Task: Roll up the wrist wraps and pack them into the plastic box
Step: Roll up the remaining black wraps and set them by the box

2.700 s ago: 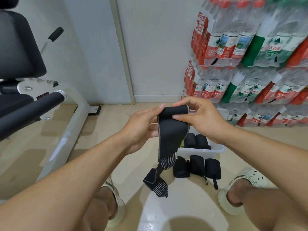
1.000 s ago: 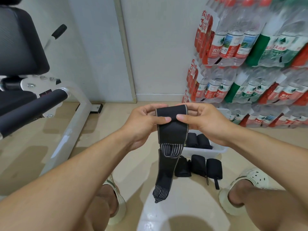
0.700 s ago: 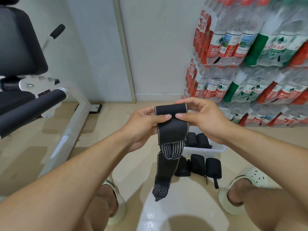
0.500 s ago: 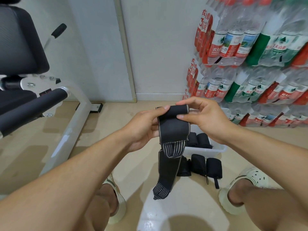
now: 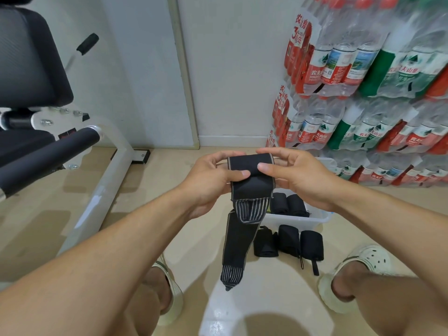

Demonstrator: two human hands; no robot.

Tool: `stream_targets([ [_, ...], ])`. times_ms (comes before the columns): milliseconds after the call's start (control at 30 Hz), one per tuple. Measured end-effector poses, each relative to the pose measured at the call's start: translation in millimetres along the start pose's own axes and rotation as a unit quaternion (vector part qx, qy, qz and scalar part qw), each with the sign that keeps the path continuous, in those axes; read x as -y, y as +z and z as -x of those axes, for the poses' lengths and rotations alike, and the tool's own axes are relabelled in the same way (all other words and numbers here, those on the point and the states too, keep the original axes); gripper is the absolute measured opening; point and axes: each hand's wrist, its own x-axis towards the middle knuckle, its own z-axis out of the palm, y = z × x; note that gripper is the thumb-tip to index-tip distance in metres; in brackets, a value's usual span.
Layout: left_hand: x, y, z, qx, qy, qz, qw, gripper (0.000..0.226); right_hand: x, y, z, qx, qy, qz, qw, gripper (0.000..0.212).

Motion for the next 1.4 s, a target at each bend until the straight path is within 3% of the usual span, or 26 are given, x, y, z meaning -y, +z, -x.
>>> stream_targets([
  [333, 2, -1, 2, 0.017, -0.007, -0.013, 1.000, 0.036, 0, 8, 2, -0.051, -0.055, 0.031, 0.997, 0.030],
  [533, -2, 0, 6, 0.048, -0.051, -0.038, 0.997, 0.034, 1, 10, 2, -0.069, -0.102, 0.040, 0.992, 0.031],
  [800, -4, 1, 8, 0.028, -0.059, -0.060, 0.996, 0.030, -1, 9, 1, -0.076, -0.140, 0.095, 0.983, 0.036],
  [967, -3, 0, 5, 0.007, -0.041, -0.050, 0.998, 0.014, 1, 3, 3, -0.031, -0.089, 0.106, 0.990, 0.033],
  [1233, -3, 0, 3, -0.017, -0.003, -0.042, 0.999, 0.037, 2, 1, 4, 0.017, 0.012, 0.049, 0.999, 0.051],
  [1400, 0, 0, 3, -0.006, 0.014, -0.058, 0.998, 0.039, -1, 2, 4, 0.003, -0.001, 0.067, 0.998, 0.034],
])
